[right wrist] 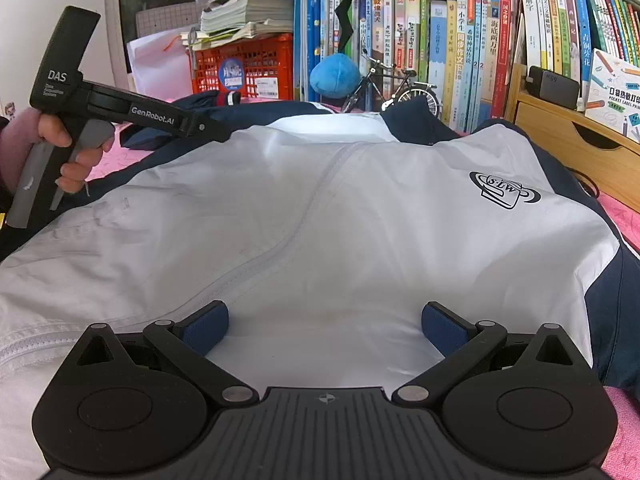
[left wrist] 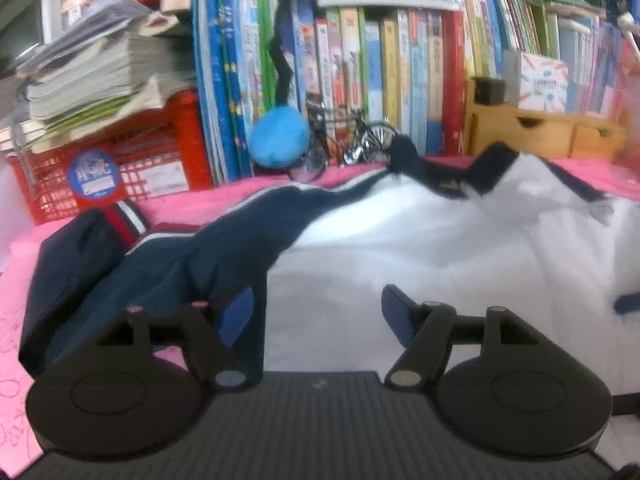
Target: Fold clothes
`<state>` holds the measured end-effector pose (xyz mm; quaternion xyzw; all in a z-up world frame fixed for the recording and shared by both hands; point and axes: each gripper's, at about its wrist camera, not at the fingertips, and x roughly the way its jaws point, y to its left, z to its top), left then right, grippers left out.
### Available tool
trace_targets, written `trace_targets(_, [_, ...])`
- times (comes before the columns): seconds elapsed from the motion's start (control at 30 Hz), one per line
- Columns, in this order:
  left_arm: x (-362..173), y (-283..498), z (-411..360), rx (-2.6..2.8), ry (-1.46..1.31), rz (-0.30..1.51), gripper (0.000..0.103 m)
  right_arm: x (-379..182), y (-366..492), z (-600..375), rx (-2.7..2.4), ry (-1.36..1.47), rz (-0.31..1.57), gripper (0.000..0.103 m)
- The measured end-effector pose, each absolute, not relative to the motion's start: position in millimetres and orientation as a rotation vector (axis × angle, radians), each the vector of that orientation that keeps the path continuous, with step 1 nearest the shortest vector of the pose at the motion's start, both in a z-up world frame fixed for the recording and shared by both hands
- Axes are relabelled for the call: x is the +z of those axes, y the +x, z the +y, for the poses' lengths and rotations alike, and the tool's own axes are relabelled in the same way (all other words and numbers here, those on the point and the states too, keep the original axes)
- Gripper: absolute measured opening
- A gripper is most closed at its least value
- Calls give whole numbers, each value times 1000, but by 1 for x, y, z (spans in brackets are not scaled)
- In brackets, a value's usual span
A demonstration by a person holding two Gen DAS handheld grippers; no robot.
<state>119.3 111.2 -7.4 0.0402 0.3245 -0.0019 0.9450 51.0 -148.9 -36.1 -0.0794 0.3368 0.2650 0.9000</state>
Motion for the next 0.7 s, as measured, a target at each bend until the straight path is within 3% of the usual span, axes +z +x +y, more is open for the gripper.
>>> trace_targets(0.33, [-21,135,192,253,26,713,70,-37,52,-149,551,-165,696,103])
trace_targets(0.5, [1,109,229,202,-151,606,69,-37,53,-149,544,-162,697,103])
trace_targets(0.57, [8,108,253,249,-230,555,74,-37,53,-148,541,-160,697,103])
trace_targets(0.7, [12,141,283,362,-121,529,77,-37,53,-147,535,-158,696,103])
